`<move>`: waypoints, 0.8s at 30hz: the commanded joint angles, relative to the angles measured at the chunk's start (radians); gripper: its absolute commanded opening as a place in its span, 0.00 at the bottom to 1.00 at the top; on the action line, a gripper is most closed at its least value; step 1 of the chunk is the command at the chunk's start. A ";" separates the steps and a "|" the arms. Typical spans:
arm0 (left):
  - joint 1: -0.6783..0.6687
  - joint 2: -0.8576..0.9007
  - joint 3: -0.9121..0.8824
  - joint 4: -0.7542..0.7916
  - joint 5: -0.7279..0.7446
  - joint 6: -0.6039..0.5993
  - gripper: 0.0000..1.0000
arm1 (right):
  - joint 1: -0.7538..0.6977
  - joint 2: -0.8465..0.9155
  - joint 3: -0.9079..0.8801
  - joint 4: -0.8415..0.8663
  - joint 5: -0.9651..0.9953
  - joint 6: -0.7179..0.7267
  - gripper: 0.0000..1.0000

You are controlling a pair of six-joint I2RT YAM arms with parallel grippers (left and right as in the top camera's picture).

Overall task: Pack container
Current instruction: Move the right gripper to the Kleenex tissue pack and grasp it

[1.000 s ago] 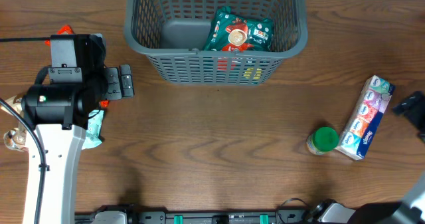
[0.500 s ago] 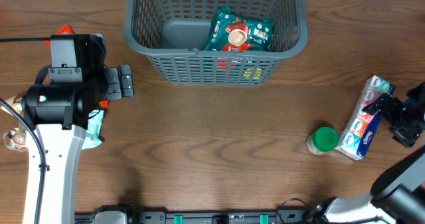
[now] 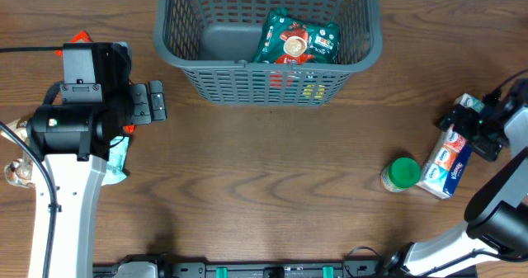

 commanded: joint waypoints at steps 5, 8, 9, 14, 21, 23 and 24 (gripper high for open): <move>0.005 0.006 0.013 -0.005 -0.007 0.017 0.99 | 0.043 0.005 -0.026 0.051 0.023 -0.016 0.99; 0.005 0.006 0.013 -0.005 -0.008 0.017 0.99 | 0.043 0.005 -0.041 0.060 0.068 -0.013 0.99; 0.005 0.006 0.013 -0.005 -0.008 0.017 0.99 | 0.042 0.005 -0.046 0.061 0.077 -0.014 0.99; 0.005 0.006 0.013 -0.005 -0.008 0.017 0.98 | 0.040 0.005 -0.084 0.088 0.093 -0.014 0.99; 0.005 0.006 0.013 -0.005 -0.008 0.017 0.99 | 0.040 0.005 -0.149 0.137 0.093 -0.013 0.95; 0.005 0.006 0.013 -0.005 -0.008 0.017 0.99 | 0.040 0.005 -0.151 0.136 0.093 -0.013 0.80; 0.005 0.006 0.013 -0.005 -0.008 0.017 0.98 | 0.040 0.005 -0.151 0.136 0.093 -0.013 0.72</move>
